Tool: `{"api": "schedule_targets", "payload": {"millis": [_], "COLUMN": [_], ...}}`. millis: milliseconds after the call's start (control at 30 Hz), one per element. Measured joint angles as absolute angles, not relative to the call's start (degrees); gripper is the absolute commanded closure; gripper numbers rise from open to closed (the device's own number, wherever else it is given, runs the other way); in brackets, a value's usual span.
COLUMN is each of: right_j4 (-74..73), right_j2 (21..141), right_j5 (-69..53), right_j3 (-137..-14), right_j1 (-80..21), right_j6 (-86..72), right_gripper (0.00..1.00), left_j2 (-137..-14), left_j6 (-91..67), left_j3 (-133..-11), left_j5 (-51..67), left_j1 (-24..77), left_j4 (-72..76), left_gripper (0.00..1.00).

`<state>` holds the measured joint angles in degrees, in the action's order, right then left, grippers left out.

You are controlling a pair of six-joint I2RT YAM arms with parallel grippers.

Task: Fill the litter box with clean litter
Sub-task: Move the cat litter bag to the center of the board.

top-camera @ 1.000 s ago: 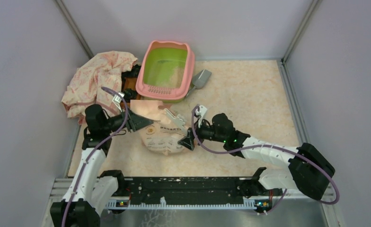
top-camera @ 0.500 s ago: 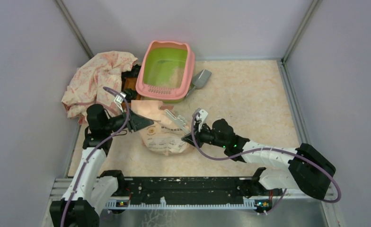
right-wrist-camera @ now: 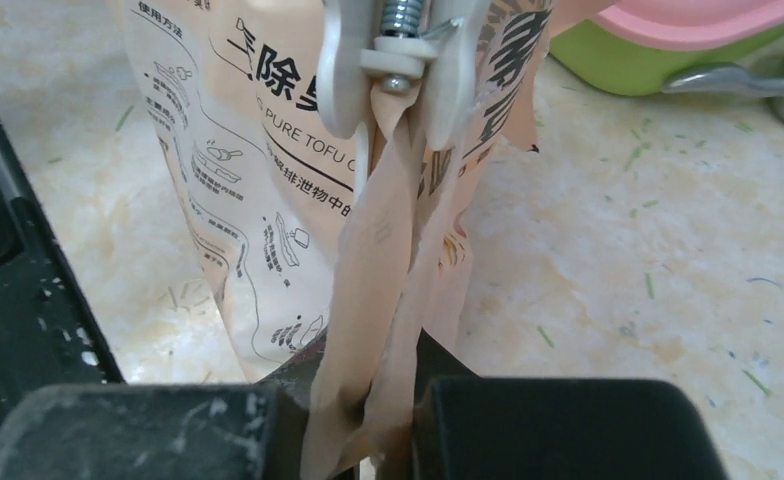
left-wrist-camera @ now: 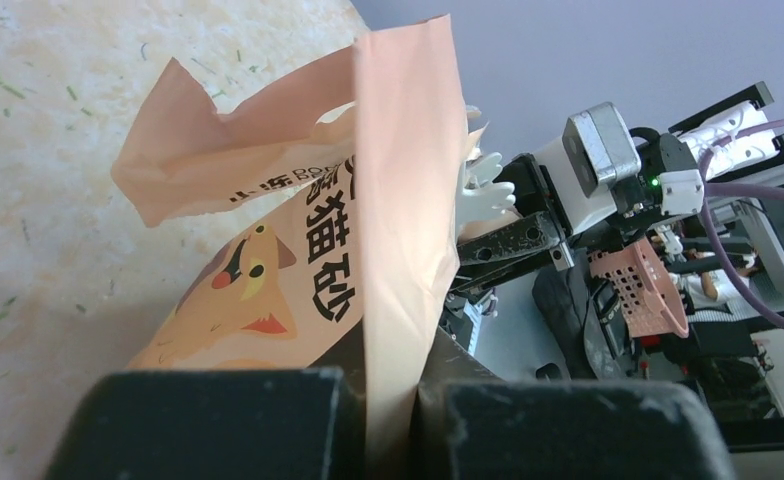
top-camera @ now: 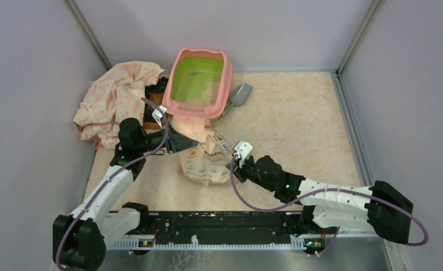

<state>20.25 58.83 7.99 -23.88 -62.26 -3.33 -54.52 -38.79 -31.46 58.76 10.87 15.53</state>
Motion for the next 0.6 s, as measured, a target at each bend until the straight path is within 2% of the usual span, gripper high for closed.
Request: {"api": "schedule_targets", "payload": {"millis": [200, 600], "right_j4": [22.2, 29.4], "right_j2": [54.5, 51.1], "right_j5": [13.6, 20.7], "right_j3": [-20.0, -16.5], "right_j1": [-62.5, -62.7], "right_j6": [0.3, 7.4], "right_gripper": [1.0, 1.0], "left_j2": [-58.5, -62.0], "left_j6": [-38.5, -36.9], "left_j3": [-34.2, -39.9], "left_j5": [55.5, 54.6], "left_j1": [15.2, 17.0], "left_j4": [16.8, 16.7], "left_gripper": [1.0, 1.0]}}
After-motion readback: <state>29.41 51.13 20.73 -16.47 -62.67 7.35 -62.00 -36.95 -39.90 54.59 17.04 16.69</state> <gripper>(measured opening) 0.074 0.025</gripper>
